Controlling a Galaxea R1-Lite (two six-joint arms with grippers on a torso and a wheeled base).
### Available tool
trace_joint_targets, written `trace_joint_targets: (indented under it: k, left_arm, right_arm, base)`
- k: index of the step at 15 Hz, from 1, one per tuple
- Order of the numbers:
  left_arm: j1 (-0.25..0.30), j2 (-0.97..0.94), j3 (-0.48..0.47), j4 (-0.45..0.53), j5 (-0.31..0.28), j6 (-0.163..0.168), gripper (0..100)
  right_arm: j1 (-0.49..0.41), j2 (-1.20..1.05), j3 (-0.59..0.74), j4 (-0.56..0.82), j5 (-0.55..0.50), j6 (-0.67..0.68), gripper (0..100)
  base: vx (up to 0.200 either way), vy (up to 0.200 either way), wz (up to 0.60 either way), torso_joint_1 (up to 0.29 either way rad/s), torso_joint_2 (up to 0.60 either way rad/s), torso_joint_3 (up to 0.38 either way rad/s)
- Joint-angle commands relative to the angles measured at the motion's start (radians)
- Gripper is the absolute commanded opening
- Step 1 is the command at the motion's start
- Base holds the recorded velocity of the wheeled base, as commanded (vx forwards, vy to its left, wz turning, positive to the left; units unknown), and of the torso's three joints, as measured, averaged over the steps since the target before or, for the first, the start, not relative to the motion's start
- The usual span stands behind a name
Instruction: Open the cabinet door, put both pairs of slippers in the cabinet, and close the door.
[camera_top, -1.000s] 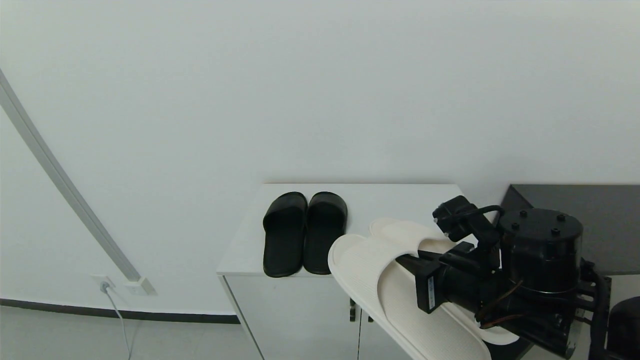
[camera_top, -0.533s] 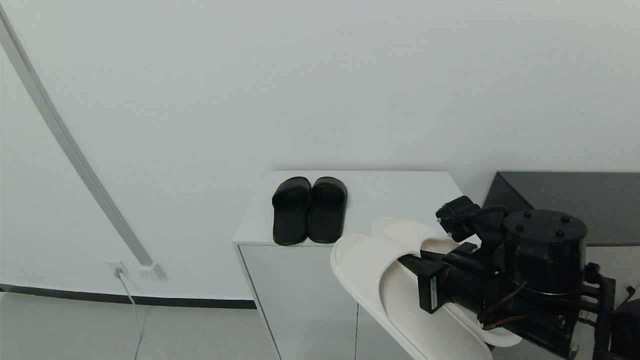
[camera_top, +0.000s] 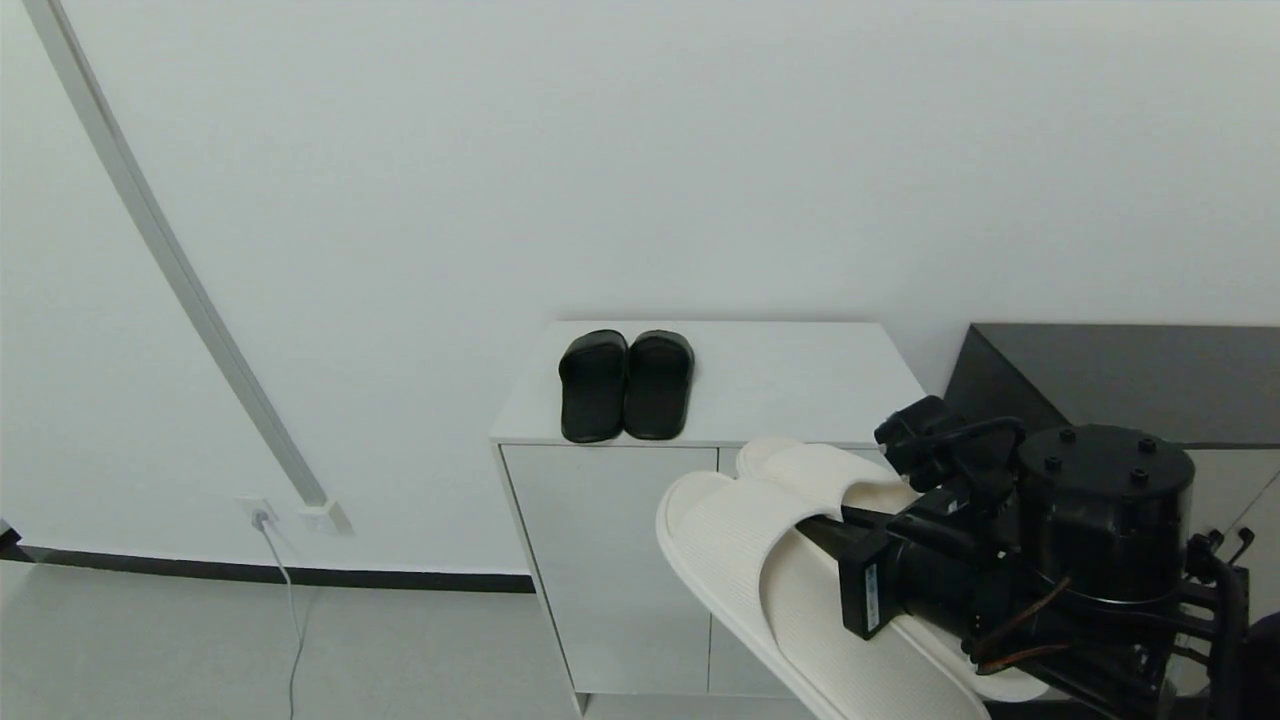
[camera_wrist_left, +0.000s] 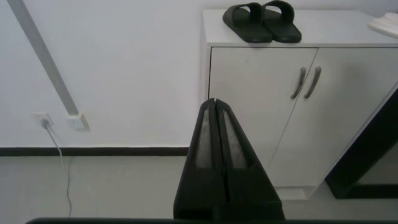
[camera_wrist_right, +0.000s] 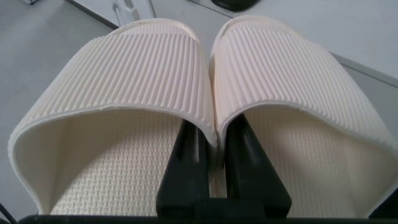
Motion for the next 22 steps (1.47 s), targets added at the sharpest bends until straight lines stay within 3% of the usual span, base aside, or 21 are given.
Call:
trace_joint_targets:
  k: [1, 15, 22]
  left_arm:
    - [0.000, 0.000, 0.000, -0.001, 0.000, -0.001, 0]
    - [0.000, 0.000, 0.000, -0.001, 0.001, 0.001, 0]
    - [0.000, 0.000, 0.000, 0.001, 0.000, -0.005, 0]
  right_arm:
    - [-0.007, 0.000, 0.005, 0.000, 0.002, 0.000, 0]
    - [-0.012, 0.000, 0.023, 0.000, 0.005, -0.005, 0]
    - [-0.010, 0.006, 0.025, 0.002, 0.005, -0.005, 0]
  base:
    - [0.000, 0.000, 0.00, 0.000, 0.00, 0.000]
    - [0.000, 0.000, 0.00, 0.000, 0.00, 0.000]
    - [0.000, 0.000, 0.00, -0.139, 0.32, 0.172]
